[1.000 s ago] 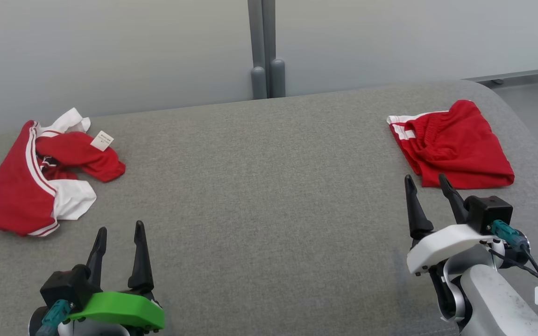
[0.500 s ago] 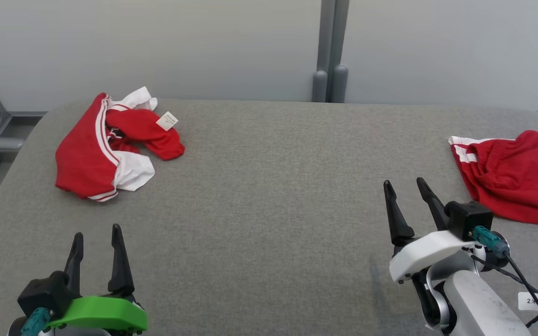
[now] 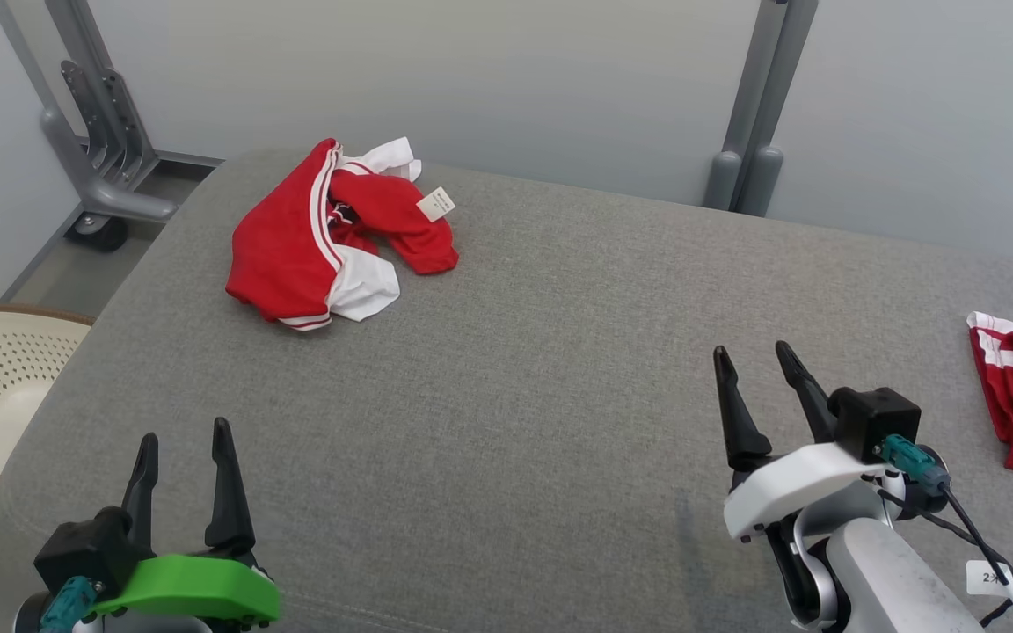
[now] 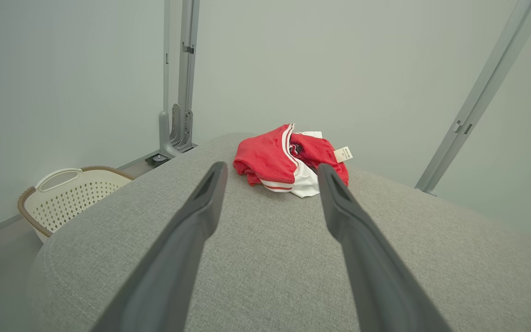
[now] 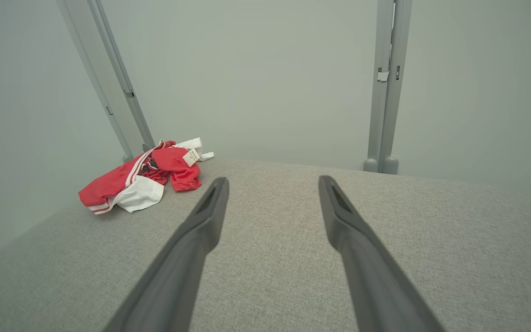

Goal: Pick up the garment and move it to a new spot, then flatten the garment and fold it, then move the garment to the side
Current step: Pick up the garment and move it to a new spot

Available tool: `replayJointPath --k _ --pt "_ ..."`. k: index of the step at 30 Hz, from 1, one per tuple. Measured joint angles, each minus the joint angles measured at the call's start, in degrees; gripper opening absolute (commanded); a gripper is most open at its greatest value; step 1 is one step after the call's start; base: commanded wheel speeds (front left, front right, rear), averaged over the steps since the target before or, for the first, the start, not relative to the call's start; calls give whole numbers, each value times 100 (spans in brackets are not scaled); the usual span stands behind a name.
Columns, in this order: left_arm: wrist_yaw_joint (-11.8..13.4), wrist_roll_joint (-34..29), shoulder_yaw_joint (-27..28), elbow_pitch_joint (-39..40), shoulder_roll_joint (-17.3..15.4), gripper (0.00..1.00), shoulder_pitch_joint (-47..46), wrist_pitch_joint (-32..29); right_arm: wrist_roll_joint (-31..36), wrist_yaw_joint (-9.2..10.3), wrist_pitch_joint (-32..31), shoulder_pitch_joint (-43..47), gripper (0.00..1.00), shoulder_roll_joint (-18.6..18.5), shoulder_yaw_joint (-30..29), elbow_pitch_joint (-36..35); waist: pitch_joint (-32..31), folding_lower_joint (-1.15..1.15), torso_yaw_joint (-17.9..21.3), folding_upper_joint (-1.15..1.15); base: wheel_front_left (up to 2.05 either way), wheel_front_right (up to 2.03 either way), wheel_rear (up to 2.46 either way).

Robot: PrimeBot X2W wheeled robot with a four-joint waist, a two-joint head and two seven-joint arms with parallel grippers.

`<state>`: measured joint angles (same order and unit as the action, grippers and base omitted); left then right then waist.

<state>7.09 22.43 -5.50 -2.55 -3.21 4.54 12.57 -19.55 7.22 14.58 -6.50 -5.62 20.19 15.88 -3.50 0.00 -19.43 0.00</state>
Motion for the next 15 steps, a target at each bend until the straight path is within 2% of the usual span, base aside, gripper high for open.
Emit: replayJointPath --k 8,15 --pt "1 -54 -136 -2 -65 100 -114 -204 147 0 -52 0 100 -11 -105 -25 105 0 28 0 0 0 0" --pt "-2 -159 -147 -151 -297 100 -1359 -701 357 0 -236 -82 100 -211 -202 -271 376 0 139 0 0 0 0"
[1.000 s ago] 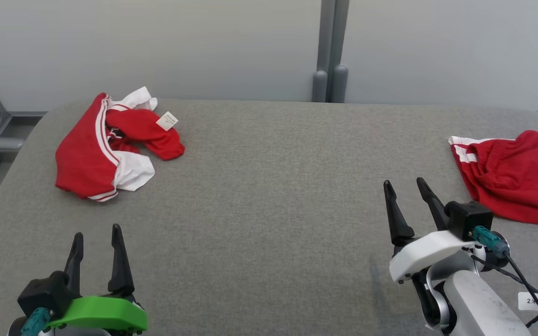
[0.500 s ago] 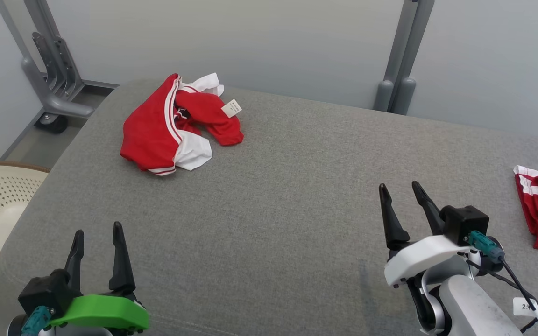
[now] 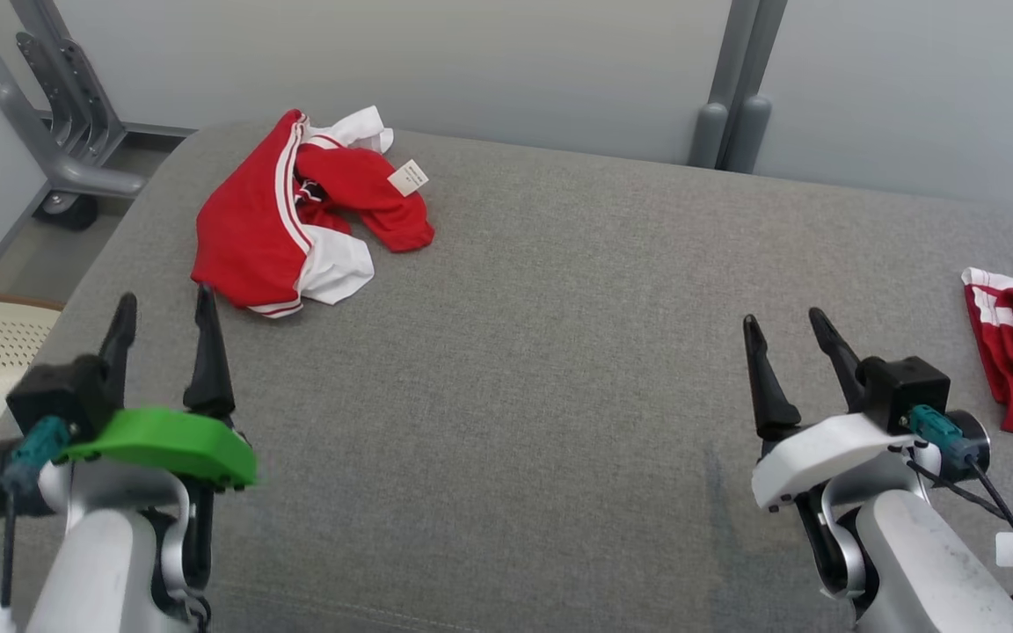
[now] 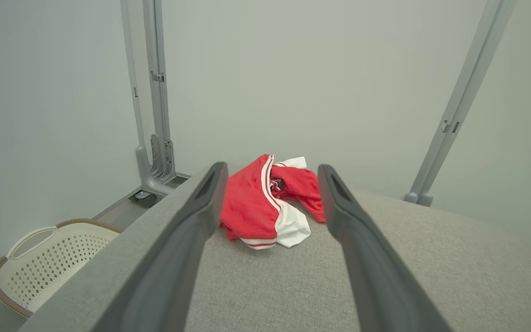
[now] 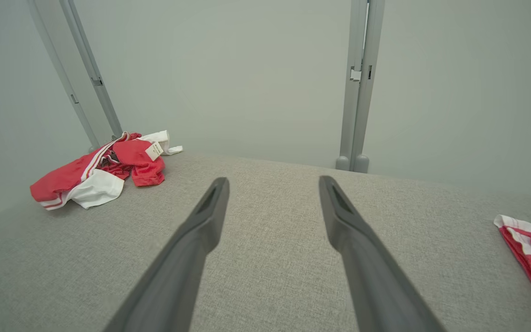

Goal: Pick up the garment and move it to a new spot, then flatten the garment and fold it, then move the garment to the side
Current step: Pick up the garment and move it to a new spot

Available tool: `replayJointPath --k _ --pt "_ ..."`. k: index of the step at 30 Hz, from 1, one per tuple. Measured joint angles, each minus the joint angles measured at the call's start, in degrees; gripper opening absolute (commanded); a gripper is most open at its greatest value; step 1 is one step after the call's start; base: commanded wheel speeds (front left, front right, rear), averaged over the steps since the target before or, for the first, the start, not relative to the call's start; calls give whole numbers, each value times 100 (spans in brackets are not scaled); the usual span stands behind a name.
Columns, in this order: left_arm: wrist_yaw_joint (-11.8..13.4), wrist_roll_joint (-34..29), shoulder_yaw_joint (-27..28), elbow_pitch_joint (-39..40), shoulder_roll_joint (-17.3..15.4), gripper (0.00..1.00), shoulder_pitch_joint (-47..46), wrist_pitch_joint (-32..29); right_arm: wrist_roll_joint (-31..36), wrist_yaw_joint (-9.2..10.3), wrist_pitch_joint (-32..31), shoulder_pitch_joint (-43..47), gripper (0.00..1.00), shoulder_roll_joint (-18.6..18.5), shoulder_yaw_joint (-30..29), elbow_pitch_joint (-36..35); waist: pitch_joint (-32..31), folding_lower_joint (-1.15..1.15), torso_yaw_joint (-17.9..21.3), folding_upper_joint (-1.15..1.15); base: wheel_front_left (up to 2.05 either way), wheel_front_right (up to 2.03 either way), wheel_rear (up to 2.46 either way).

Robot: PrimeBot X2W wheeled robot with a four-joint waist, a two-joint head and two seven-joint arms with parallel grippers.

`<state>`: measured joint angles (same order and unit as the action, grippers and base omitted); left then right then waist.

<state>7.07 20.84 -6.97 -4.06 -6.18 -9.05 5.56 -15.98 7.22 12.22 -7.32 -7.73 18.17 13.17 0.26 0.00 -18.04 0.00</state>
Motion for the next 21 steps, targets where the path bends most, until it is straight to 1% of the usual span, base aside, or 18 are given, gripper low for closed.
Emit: replayJointPath --k 3,6,9,14,18,21 --pt "0 26 73 -245 -55 100 -534 -328 89 0 -76 -181 100 -53 -5 -123 153 0 54 0 0 0 0" --pt "0 191 211 -491 -65 100 -1037 -671 198 0 -154 -386 100 -124 22 -249 321 0 123 0 0 0 0" --pt "0 323 365 -789 -145 100 -1507 -1062 244 0 -232 -556 100 -147 80 -361 493 0 212 0 0 0 0" --pt "0 344 608 -1306 -437 100 -2113 -1693 327 -4 -390 -803 100 -198 143 -543 789 0 406 0 0 0 0" --pt "1 546 968 -1652 -520 100 -2597 -2190 425 -5 -498 -1022 100 -314 158 -720 1044 0 595 0 0 0 0" --pt "2 570 1191 -1841 -728 100 -2902 -2488 539 -5 -576 -1211 100 -398 137 -870 1245 0 751 0 0 0 0"
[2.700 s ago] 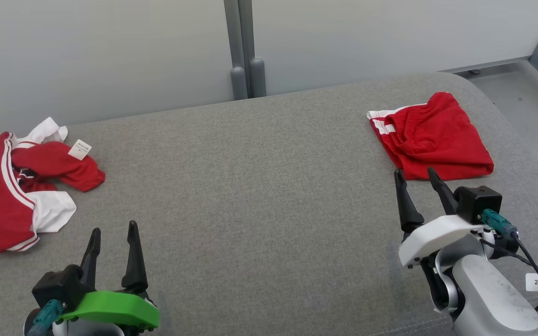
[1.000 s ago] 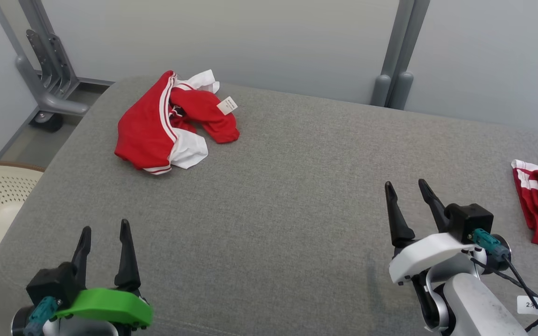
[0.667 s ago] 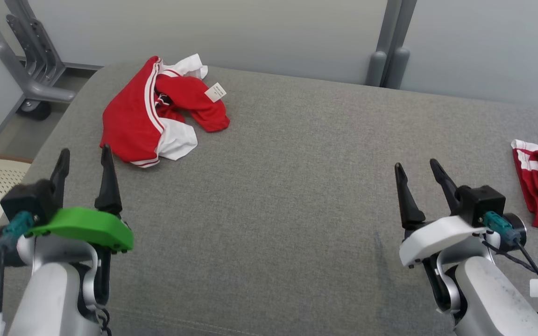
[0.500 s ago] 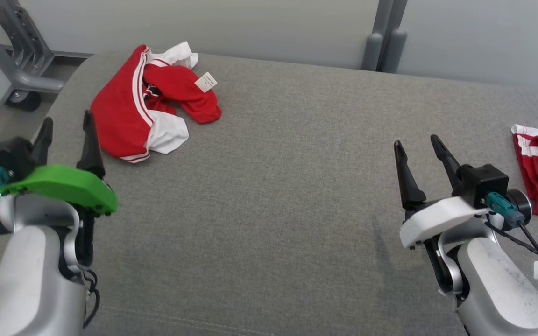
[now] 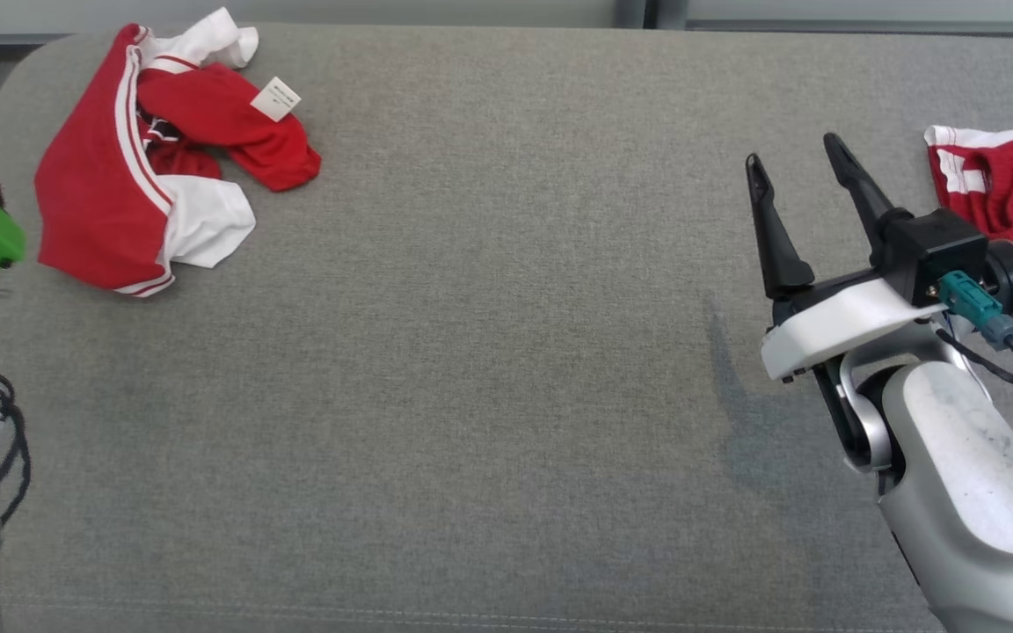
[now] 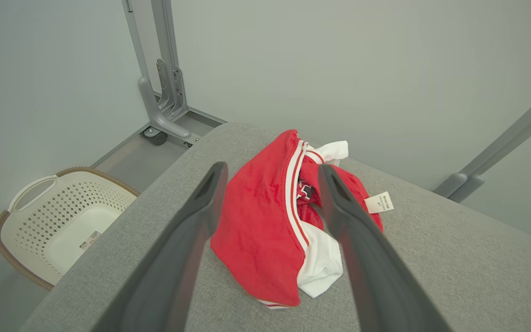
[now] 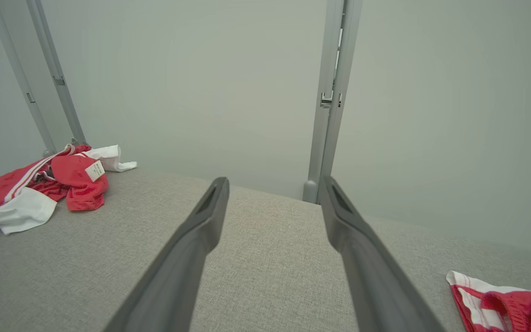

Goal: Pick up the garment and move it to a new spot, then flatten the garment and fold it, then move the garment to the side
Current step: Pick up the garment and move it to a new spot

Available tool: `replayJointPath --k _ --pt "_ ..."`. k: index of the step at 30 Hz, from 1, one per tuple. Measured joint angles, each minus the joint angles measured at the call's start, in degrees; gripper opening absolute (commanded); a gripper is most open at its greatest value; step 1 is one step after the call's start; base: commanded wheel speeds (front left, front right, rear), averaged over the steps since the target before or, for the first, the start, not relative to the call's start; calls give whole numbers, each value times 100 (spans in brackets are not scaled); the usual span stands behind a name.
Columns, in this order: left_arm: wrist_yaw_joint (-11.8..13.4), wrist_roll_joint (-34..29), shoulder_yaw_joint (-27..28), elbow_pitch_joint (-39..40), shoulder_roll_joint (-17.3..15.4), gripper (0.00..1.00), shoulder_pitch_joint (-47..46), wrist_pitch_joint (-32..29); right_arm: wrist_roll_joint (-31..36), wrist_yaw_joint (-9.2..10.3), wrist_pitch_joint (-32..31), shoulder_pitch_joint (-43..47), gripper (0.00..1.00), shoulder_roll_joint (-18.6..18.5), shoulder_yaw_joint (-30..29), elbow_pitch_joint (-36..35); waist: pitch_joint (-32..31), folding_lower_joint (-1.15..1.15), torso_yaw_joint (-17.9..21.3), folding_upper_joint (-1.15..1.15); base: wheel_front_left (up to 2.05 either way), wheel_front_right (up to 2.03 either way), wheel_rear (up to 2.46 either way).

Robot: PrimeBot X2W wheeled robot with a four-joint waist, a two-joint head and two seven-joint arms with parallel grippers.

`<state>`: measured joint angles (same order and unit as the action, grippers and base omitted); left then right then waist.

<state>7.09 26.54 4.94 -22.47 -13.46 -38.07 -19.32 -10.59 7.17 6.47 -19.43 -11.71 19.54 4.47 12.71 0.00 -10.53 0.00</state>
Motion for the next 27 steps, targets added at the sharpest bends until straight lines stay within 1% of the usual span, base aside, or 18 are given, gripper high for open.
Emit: replayJointPath --k 4,5,11,18,24,27 --pt "0 -1 314 -281 -214 100 -288 -355 43 0 -57 -208 100 -109 -57 -165 280 0 218 0 0 0 0" --pt "0 -1 489 -414 -259 100 -404 -504 58 -3 -107 -295 100 -144 -79 -230 422 0 330 0 0 0 0" --pt "1 -14 781 -716 -358 100 -829 -795 68 -9 -174 -452 100 -265 -164 -363 842 0 638 0 0 0 0" --pt "1 -176 782 -1039 -315 100 -1117 -888 85 -9 -189 -508 100 -339 -269 -437 1279 0 868 0 0 0 0" --pt "1 -365 679 -1323 -274 100 -1135 -888 85 -10 -205 -545 100 -379 -268 -458 1515 -1 938 0 0 0 0" --pt "1 -479 676 -1443 -327 100 -1135 -895 85 -43 -237 -615 100 -378 -238 -491 1580 0 954 0 0 0 0"
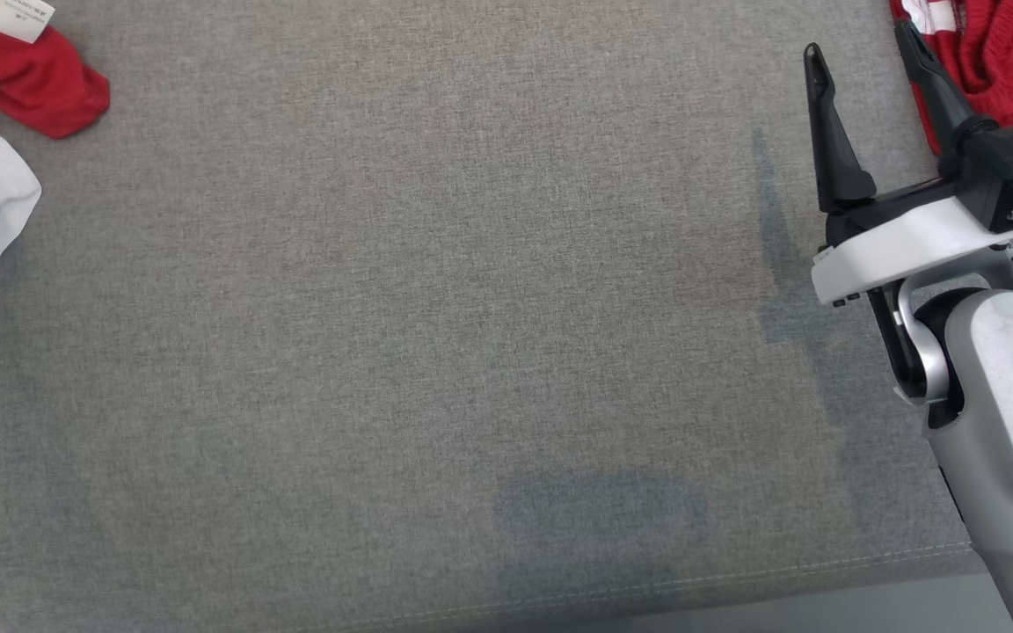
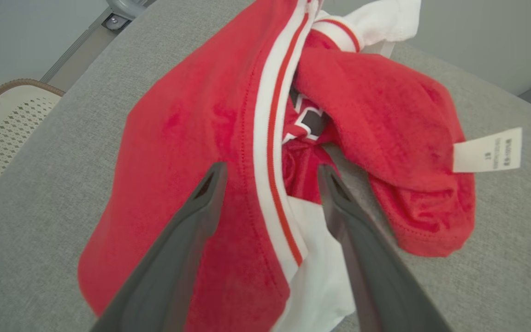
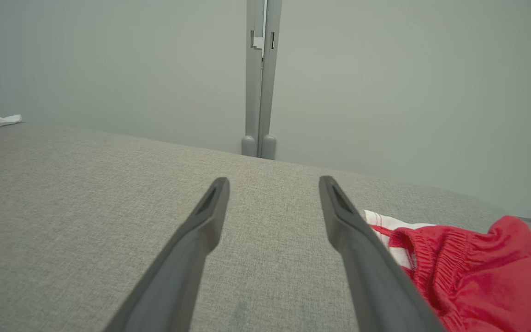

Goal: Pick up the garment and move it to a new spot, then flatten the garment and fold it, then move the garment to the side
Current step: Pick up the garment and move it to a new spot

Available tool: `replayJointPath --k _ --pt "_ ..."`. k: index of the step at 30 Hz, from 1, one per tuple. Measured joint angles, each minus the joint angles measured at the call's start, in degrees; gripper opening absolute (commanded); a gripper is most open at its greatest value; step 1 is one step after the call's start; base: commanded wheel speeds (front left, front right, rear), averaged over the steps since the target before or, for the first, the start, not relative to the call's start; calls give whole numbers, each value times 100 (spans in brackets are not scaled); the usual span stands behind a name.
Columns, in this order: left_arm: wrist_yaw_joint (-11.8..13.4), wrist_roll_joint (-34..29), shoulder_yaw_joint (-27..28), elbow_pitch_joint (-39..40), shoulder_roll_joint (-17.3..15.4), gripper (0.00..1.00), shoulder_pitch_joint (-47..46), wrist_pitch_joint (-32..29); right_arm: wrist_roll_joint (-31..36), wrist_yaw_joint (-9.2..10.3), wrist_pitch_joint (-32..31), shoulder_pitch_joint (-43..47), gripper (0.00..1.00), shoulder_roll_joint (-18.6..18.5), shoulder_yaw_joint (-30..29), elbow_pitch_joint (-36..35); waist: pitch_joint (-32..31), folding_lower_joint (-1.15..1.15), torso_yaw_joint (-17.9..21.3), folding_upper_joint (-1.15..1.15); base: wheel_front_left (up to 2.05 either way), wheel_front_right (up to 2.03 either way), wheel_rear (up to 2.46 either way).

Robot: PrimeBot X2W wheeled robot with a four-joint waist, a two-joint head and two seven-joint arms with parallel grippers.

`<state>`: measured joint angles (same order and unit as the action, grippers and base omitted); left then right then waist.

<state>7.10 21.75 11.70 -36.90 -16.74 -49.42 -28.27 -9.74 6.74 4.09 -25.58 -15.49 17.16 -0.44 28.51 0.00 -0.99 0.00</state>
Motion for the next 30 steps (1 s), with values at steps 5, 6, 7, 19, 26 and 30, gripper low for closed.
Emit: replayJointPath --k 5,6,7,19,26,30 --pt "0 -191 -5 -192 -68 100 -9 20 7 -16 -12 -19 100 -19 8 -27 86 0 30 0 0 0 0" --pt "0 -233 -21 -234 -68 100 -12 43 7 -16 -12 -19 100 -34 8 -27 96 0 34 0 0 0 0" --pt "0 -270 -25 -280 -70 100 -17 68 7 -18 -12 -20 100 -42 8 -27 103 0 38 0 0 0 0" --pt "0 -298 90 -504 -54 0 -205 424 7 -33 -12 -40 100 -73 -49 -36 173 0 96 0 0 0 0" --pt "-32 -293 -44 -494 145 0 -430 861 5 -27 59 -40 100 -73 -149 2 105 0 -15 0 0 0 0" --pt "-175 -292 -87 -472 155 0 -541 1083 -5 -26 143 -39 100 -47 -165 86 0 0 -79 0 0 0 0"
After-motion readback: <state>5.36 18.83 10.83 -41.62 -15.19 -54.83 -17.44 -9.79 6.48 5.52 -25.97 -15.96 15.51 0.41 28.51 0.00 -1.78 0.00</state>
